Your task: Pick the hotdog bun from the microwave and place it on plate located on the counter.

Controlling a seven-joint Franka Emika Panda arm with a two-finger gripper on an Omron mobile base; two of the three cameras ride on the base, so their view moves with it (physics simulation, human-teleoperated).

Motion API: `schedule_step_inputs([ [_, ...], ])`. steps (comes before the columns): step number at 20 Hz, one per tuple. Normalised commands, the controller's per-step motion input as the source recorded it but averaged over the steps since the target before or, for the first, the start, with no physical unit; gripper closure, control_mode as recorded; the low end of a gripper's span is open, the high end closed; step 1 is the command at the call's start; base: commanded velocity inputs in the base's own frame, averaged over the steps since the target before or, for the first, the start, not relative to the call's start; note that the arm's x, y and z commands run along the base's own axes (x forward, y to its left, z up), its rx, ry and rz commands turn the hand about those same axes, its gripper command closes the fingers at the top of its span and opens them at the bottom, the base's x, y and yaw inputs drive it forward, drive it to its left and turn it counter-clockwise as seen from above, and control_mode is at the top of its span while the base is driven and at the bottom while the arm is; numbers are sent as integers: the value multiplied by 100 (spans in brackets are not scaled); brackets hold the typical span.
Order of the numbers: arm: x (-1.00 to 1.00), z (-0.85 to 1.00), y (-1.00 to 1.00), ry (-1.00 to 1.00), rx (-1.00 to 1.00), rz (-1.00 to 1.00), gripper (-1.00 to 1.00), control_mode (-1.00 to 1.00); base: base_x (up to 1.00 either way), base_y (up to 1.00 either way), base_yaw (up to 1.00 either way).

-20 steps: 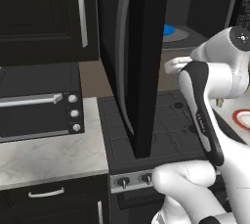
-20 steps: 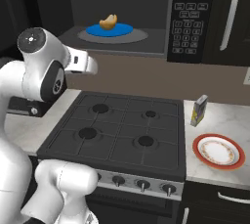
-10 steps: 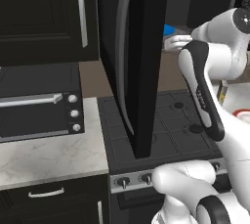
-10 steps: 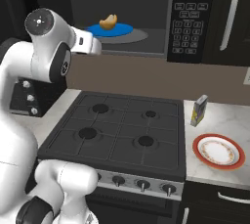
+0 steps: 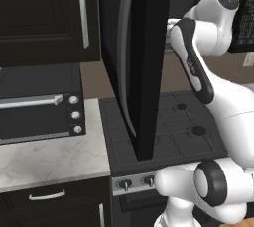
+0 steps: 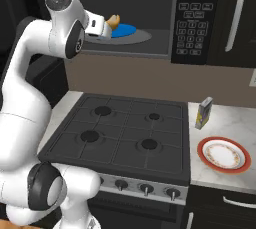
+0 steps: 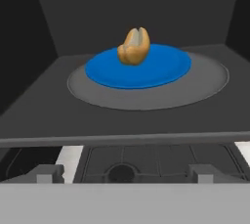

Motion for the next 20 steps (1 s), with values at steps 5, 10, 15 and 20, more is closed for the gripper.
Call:
schedule_step_inputs([
  [5,78,-9,0,6,0,0,-100,-100,0,0,0],
  [10,75,0,0,1,0,0,-100,-100,0,0,0],
  [15,60,0,0,0,0,0,-100,-100,0,0,0],
  [20,46,-6,0,0,0,0,-100,-100,0,0,0],
])
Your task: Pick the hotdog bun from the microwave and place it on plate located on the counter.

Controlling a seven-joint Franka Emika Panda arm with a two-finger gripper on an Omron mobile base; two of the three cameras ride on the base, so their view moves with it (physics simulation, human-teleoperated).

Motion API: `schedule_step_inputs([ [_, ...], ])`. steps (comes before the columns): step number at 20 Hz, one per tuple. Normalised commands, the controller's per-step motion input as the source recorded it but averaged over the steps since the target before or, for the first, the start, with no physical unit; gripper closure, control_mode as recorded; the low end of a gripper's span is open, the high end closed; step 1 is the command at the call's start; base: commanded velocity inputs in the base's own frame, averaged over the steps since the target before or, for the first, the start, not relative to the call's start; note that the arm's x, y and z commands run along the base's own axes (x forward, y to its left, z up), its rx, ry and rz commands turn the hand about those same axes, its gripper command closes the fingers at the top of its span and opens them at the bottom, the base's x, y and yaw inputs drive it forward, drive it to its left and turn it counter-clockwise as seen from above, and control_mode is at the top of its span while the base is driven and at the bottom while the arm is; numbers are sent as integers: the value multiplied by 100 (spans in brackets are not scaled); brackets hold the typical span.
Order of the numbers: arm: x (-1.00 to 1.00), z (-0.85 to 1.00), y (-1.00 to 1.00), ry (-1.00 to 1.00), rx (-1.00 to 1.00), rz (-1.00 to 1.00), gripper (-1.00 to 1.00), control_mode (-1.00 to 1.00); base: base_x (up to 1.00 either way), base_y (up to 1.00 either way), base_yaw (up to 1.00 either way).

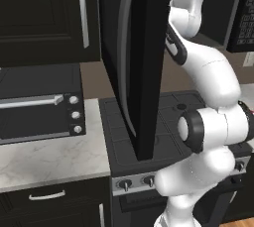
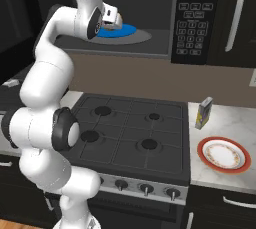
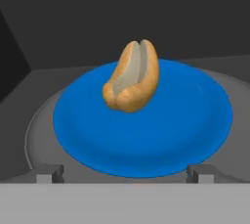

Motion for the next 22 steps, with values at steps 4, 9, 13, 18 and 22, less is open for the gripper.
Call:
schedule_step_inputs([
  [4,43,0,0,0,0,0,-100,-100,0,0,0],
  [9,33,-2,0,3,0,0,-100,-100,0,0,0],
  [13,19,-5,0,0,0,0,-100,-100,0,0,0],
  [18,30,-3,0,0,0,0,-100,-100,0,0,0],
  [22,31,-11,0,0,0,0,-100,-100,0,0,0],
])
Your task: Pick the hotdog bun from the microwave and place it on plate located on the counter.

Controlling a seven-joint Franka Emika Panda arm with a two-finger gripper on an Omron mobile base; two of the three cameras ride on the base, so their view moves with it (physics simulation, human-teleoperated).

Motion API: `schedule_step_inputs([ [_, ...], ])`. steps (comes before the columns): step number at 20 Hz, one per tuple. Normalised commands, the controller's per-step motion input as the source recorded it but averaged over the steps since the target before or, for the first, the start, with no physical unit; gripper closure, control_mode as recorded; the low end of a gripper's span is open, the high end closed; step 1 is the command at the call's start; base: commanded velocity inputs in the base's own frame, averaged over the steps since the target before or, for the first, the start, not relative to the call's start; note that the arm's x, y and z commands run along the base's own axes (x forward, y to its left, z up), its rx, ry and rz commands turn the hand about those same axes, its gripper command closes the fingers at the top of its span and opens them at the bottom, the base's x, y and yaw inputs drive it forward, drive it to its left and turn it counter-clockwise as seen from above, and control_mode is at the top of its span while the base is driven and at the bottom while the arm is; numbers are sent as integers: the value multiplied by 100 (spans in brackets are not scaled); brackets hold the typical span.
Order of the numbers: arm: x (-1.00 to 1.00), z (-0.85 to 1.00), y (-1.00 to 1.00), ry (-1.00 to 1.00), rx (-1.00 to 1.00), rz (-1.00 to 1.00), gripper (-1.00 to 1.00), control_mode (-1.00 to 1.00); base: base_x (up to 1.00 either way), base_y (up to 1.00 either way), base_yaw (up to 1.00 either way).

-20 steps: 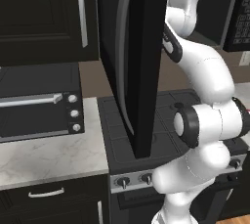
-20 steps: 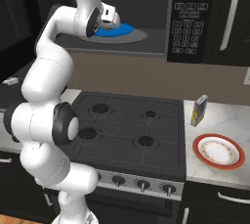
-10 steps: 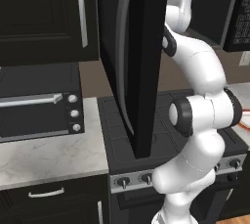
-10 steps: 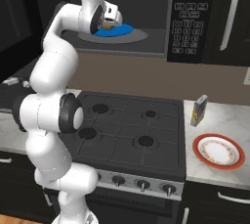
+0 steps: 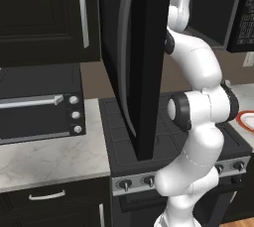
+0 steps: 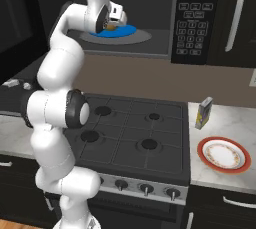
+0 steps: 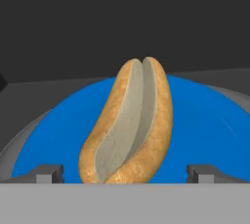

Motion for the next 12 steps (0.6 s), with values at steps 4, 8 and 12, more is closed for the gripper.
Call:
schedule_step_inputs([
  [4,29,-6,-1,0,0,0,-100,-100,0,0,0],
  [8,25,-1,0,0,0,0,-100,-100,0,0,0],
  [12,9,-1,0,0,0,0,100,-100,0,0,0],
])
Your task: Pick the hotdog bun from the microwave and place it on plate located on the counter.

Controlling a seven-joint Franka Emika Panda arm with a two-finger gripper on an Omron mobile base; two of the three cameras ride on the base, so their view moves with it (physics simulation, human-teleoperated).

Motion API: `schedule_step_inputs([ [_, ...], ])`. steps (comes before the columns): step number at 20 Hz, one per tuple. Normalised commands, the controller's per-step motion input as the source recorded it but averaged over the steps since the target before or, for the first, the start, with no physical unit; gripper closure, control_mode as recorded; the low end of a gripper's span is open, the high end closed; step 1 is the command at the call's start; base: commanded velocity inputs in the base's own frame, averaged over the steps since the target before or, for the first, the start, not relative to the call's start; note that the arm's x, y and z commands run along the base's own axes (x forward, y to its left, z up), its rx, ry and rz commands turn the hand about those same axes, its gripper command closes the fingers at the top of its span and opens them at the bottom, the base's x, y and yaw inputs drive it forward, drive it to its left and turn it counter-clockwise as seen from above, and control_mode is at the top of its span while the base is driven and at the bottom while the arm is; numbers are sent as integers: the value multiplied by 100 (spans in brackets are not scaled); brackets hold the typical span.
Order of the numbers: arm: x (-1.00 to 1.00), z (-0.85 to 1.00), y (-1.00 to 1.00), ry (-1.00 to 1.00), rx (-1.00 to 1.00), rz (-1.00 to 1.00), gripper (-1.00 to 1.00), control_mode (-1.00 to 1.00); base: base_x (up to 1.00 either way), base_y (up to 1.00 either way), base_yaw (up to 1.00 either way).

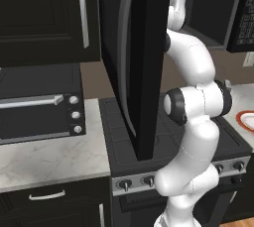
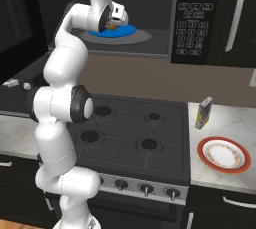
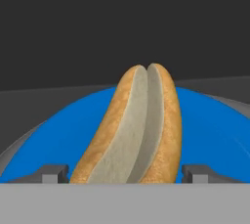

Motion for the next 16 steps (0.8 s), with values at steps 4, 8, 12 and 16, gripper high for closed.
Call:
schedule_step_inputs([
  [4,0,0,0,0,0,0,100,-100,0,0,0],
  [8,0,0,0,0,0,0,100,-100,0,0,0],
  [12,-10,0,0,-2,0,0,100,-100,0,0,0],
  [16,-54,-1,0,-16,0,0,100,-100,0,0,0],
])
